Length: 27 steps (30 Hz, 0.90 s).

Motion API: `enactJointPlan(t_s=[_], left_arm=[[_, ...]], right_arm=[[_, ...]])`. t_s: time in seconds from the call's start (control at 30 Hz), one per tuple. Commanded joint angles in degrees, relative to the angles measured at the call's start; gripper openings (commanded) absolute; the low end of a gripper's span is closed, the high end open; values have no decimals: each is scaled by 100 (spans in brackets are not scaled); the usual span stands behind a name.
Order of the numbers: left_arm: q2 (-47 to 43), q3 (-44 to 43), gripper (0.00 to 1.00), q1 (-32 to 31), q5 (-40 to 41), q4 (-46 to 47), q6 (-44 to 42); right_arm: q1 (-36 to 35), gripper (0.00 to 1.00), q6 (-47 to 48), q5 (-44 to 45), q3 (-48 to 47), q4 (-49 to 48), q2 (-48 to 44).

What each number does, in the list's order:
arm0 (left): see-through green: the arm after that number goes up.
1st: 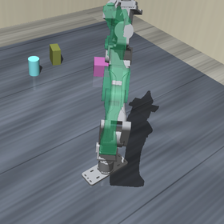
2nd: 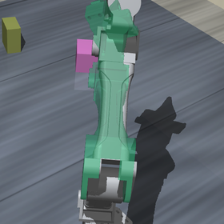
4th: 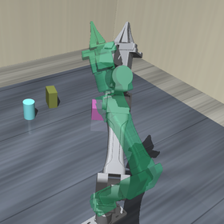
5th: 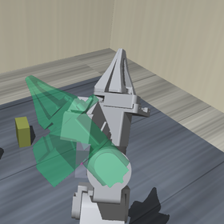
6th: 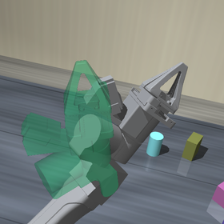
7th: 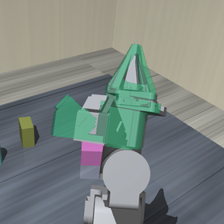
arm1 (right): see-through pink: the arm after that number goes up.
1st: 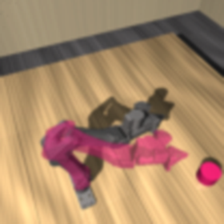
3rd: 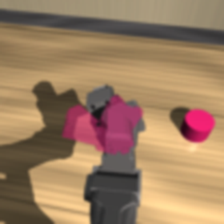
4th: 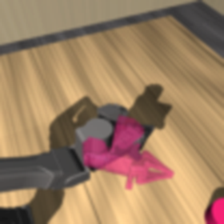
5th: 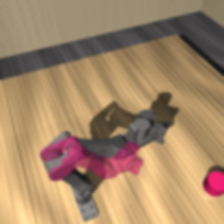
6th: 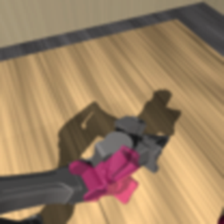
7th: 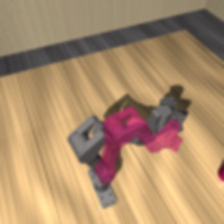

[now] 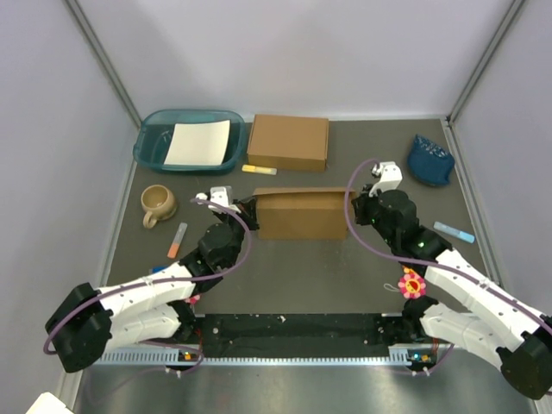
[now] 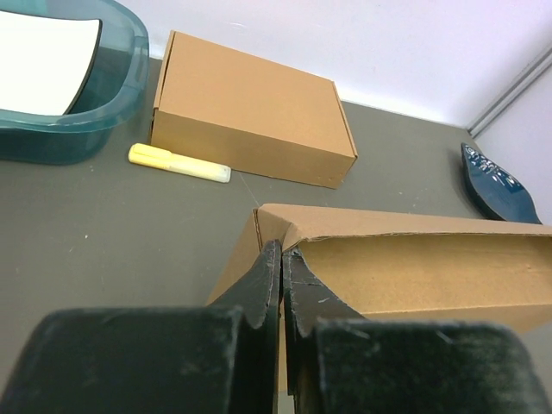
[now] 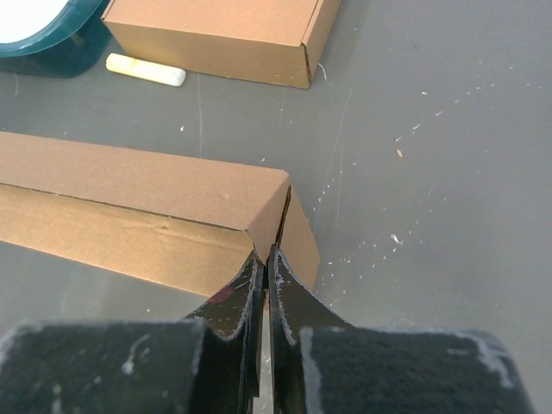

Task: Fold the paper box

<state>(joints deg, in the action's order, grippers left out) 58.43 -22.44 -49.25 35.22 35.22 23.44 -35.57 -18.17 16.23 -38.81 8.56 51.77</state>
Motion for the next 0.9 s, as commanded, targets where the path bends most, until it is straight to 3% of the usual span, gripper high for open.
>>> enactJointPlan(t_s=[0.0, 0.1, 0.2, 0.3, 0.5, 0.87], left_arm=[[739, 319, 0, -304, -455, -2011, 222], [801, 319, 0, -330, -411, -2011, 310], [722, 258, 0, -330, -314, -2072, 249], [696, 100, 0, -330, -191, -2265, 205], [634, -164, 0, -330, -130, -2608, 143], [713, -437, 0, -330, -112, -2749, -6]], right_arm=[[-55, 0, -99, -375, 277, 937, 36], [-73, 3, -116, -261, 172, 1025, -61], [-64, 23, -107, -111, -30, 1148, -114], [-55, 31, -81, 3, -232, 1192, -123], [-64, 37, 33, 117, -619, 1236, -123], [-55, 37, 261, 328, -1067, 1192, 97]])
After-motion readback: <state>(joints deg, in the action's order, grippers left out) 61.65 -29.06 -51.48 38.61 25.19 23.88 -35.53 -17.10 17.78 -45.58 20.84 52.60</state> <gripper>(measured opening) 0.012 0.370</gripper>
